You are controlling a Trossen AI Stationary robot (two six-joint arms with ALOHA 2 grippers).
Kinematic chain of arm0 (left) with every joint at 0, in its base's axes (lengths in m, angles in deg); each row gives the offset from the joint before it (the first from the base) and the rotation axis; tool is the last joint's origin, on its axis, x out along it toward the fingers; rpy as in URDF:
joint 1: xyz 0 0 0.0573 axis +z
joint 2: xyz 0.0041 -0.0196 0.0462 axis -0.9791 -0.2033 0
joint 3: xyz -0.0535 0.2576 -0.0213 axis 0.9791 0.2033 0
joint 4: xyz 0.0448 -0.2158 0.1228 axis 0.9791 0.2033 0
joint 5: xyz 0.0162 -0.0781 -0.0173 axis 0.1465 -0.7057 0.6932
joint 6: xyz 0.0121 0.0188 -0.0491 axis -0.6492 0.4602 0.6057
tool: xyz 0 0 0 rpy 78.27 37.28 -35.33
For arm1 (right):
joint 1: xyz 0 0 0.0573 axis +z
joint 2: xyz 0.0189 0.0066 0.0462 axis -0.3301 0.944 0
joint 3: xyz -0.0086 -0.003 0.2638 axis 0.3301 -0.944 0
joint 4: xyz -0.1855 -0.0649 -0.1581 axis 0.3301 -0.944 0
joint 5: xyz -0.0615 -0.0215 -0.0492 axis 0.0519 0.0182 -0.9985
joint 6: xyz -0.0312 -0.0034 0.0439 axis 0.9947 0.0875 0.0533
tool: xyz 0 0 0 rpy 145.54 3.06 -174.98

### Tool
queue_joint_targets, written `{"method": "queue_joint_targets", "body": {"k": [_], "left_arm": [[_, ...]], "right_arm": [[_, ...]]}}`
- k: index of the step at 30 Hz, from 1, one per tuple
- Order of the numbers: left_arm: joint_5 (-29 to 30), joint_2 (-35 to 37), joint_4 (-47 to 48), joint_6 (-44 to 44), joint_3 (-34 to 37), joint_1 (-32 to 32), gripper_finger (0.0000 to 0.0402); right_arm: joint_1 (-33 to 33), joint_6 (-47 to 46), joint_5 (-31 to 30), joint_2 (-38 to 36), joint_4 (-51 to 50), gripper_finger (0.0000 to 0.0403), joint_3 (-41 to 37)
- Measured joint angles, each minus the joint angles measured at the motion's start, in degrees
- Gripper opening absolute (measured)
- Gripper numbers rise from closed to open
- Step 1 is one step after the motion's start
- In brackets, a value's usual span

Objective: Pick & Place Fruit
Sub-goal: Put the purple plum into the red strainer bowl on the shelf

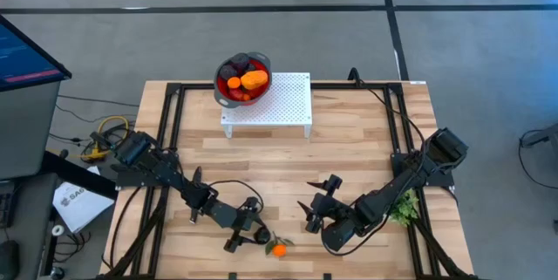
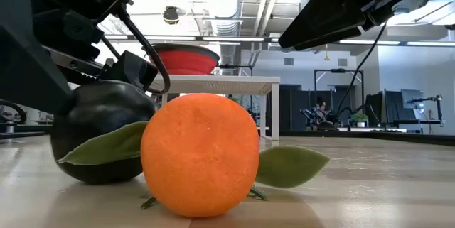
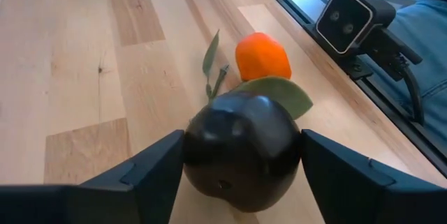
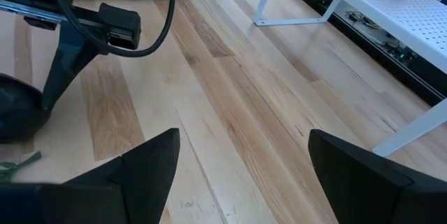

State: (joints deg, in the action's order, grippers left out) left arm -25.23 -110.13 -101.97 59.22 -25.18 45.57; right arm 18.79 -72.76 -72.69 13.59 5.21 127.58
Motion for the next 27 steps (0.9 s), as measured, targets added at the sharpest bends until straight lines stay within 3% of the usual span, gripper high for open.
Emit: {"method": "queue_joint_targets", "body": {"k": [5, 8, 11, 14, 18, 22, 27], "left_arm": [[0.3, 1.9, 0.5, -3.7, 0.0, 0.1, 0.0247], [5.0, 6.7, 0.7, -10.0, 0.0, 0.1, 0.0250], [11.9, 14.1, 0.9, -18.9, 0.1, 0.6, 0.0251], [23.5, 23.6, 0.5, -26.1, 0.0, 2.0, 0.0250], [34.7, 36.4, 1.3, -32.6, 0.0, 7.1, 0.0247], [35.5, 45.5, 5.0, -34.7, 0.0, 17.1, 0.0247], [30.9, 48.4, 8.6, -35.1, 0.0, 29.9, 0.0249]], "right_arm": [[0.0, 0.0, 0.0, 0.0, 0.0, 0.0311, 0.0], [-0.2, 0.0, 0.0, 0.0, 0.0, 0.0311, 0.0], [-0.4, 0.0, 0.0, 0.0, 0.3, 0.0311, 0.0], [-0.7, 0.0, -0.1, 0.0, 0.6, 0.0311, 0.0], [-1.4, 0.0, -0.1, 0.0, 0.6, 0.0311, 0.0], [-2.1, 0.0, -0.1, 0.0, 0.6, 0.0311, 0.0], [-2.7, 0.1, -0.1, 0.0, 0.9, 0.0311, 0.0]]}}
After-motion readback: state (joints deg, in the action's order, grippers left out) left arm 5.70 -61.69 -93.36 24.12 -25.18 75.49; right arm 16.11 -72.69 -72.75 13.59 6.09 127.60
